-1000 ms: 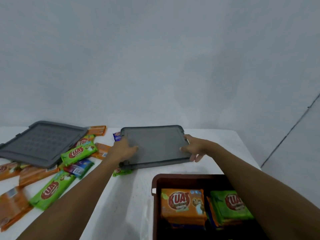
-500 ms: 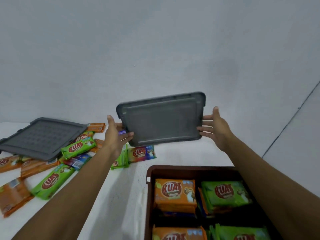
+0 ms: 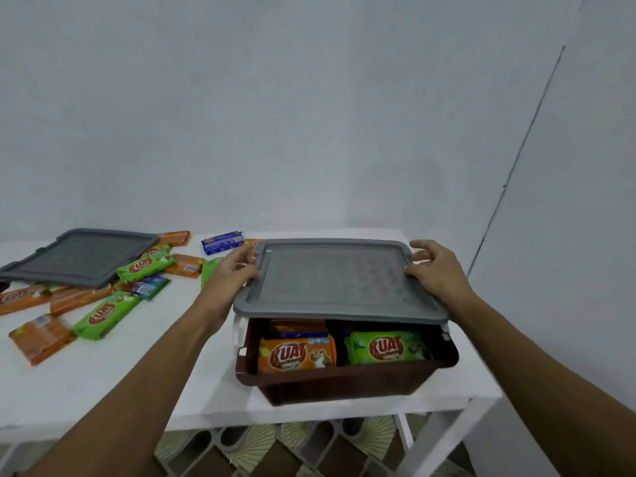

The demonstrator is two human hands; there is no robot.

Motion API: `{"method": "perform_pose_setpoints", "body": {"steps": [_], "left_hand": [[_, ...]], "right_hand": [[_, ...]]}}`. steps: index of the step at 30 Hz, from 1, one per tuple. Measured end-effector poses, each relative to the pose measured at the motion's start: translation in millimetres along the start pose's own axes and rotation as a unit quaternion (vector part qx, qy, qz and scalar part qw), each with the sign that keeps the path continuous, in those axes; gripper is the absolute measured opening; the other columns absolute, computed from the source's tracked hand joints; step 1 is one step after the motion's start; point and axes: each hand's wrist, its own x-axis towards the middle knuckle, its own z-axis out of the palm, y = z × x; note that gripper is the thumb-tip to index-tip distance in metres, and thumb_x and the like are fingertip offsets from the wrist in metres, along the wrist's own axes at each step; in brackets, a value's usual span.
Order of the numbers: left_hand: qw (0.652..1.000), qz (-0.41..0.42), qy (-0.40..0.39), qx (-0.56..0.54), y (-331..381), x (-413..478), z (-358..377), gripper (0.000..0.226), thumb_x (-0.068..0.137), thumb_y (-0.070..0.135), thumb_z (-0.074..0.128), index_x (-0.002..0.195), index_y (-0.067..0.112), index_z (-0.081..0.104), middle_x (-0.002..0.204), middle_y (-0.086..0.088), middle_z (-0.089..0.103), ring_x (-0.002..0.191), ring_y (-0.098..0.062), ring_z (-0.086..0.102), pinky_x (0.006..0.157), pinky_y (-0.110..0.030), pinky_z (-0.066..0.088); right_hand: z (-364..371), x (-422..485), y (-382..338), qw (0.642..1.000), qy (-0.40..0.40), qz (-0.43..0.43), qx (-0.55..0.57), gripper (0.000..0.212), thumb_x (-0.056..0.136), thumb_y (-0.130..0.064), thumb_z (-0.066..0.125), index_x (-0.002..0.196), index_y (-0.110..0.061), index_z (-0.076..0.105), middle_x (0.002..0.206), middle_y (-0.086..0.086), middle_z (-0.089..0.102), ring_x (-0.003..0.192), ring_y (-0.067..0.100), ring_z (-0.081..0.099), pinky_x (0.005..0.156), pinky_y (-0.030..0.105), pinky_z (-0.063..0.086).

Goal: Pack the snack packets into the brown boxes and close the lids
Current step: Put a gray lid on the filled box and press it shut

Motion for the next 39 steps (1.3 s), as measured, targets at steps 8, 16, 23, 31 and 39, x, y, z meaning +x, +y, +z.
{"method": "perform_pose_setpoints", "body": {"steps": [8,16,23,31,39], "left_hand": [[0.996,-0.053,0.021,0.067,-26.3,-46.9,2.1,0.085,0.068,0.033,0.068,0.144,0.038,0.03,0.145,0.002,0.037,0.122,-0.024,0.05,0.096,-0.046,0.05],[0.991,-0.129,0.006,-0.027,-32.1,-60.4,4.1,0.06,0.089,0.006,0.059,0.144,0.019,0.041,0.126,-0.012,0.061,0.099,-0.031,0.068,0.077,-0.045,0.059],[0.99,-0.138,0.013,-0.039,-20.5,-48.2,5.6,0.063,0.089,0.0,0.057,0.144,0.025,0.042,0.131,-0.009,0.058,0.097,-0.03,0.069,0.069,-0.043,0.061],[0.957,-0.03,0.13,0.259,3.8,-6.5,33.9,0.042,0.092,0.01,0.061,0.133,0.008,0.053,0.124,-0.005,0.06,0.105,-0.027,0.059,0.086,-0.036,0.05],[0.875,0.047,0.061,0.478,-0.4,-5.6,33.8,0.064,0.09,0.059,0.051,0.136,0.014,0.048,0.14,-0.007,0.049,0.122,-0.026,0.05,0.095,-0.041,0.046]], "right_hand": [[-3.2,-39.4,26.8,0.999,-0.027,0.037,0.009,0.046,0.09,-0.024,0.061,0.134,-0.026,0.047,0.123,0.001,0.054,0.107,0.023,0.057,0.092,0.042,0.05],[-8.7,-42.1,32.9,0.988,-0.079,0.129,0.014,0.043,0.094,-0.036,0.058,0.129,-0.012,0.054,0.11,0.008,0.067,0.09,0.026,0.067,0.076,0.038,0.054],[3.2,-30.0,38.4,0.993,-0.028,0.111,-0.008,0.045,0.091,-0.042,0.06,0.125,-0.012,0.053,0.113,0.008,0.062,0.093,0.027,0.063,0.074,0.039,0.053],[16.5,4.9,14.3,0.975,0.019,0.04,-0.217,0.044,0.095,-0.042,0.054,0.114,-0.003,0.049,0.103,0.015,0.057,0.084,0.027,0.05,0.069,0.035,0.039],[12.0,-11.9,11.6,0.937,0.033,-0.094,-0.334,0.039,0.089,-0.053,0.058,0.104,-0.016,0.053,0.096,0.0,0.054,0.081,0.019,0.051,0.068,0.03,0.037]]}}
